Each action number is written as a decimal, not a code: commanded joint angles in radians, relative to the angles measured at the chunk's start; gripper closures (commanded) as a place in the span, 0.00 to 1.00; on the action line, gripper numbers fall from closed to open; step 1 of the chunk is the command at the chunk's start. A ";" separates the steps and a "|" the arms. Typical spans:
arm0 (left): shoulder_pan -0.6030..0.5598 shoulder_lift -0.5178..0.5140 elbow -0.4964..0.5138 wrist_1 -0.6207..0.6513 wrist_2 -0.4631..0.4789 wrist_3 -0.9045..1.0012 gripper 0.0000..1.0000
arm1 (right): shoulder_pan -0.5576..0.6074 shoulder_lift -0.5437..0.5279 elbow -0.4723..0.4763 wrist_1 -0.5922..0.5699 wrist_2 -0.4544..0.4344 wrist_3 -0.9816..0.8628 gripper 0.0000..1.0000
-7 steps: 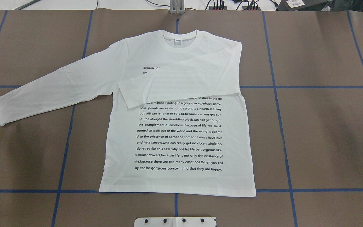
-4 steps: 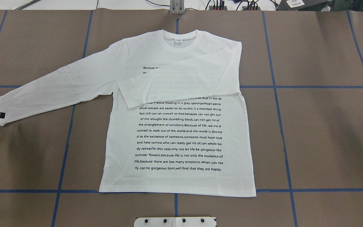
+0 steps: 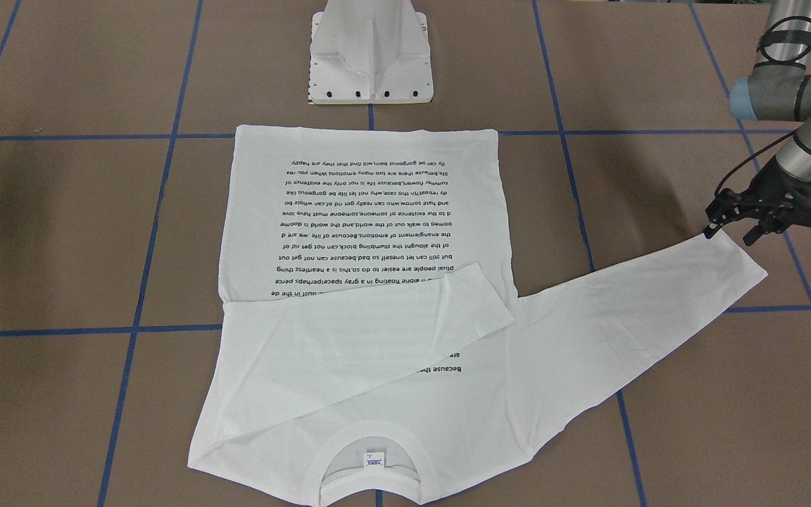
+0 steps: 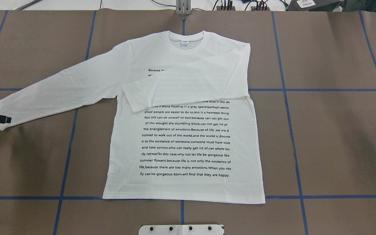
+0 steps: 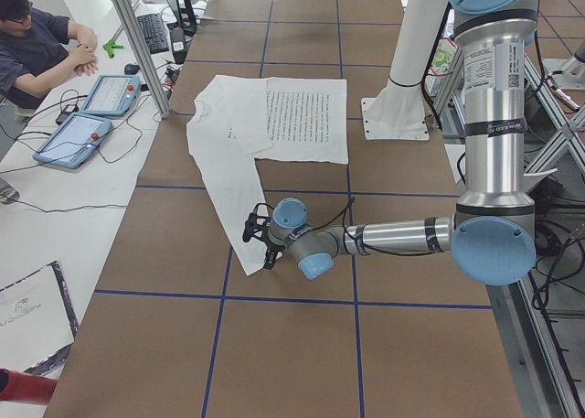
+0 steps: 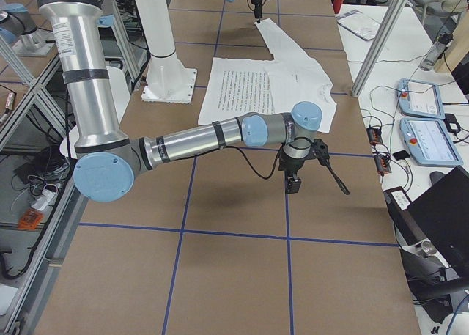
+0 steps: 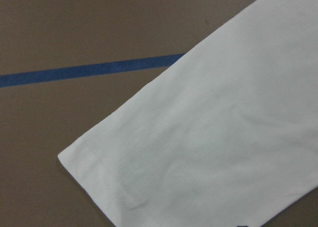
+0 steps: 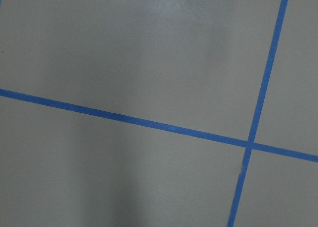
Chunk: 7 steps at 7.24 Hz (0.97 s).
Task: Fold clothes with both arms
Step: 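Lower the left gripper onto the other sleeve cuff and grasp it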
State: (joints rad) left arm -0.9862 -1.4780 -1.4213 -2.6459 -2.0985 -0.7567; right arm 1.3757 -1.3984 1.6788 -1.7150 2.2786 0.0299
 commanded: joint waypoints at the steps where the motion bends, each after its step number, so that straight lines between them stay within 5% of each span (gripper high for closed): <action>1: 0.023 -0.001 -0.007 0.000 0.023 0.005 0.23 | 0.000 -0.001 -0.001 0.000 0.002 0.001 0.00; 7: 0.043 0.031 -0.033 0.000 0.023 0.008 0.26 | 0.000 -0.002 0.001 0.000 0.008 0.001 0.00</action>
State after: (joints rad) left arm -0.9534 -1.4595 -1.4510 -2.6461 -2.0755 -0.7486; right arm 1.3760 -1.4004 1.6782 -1.7150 2.2834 0.0307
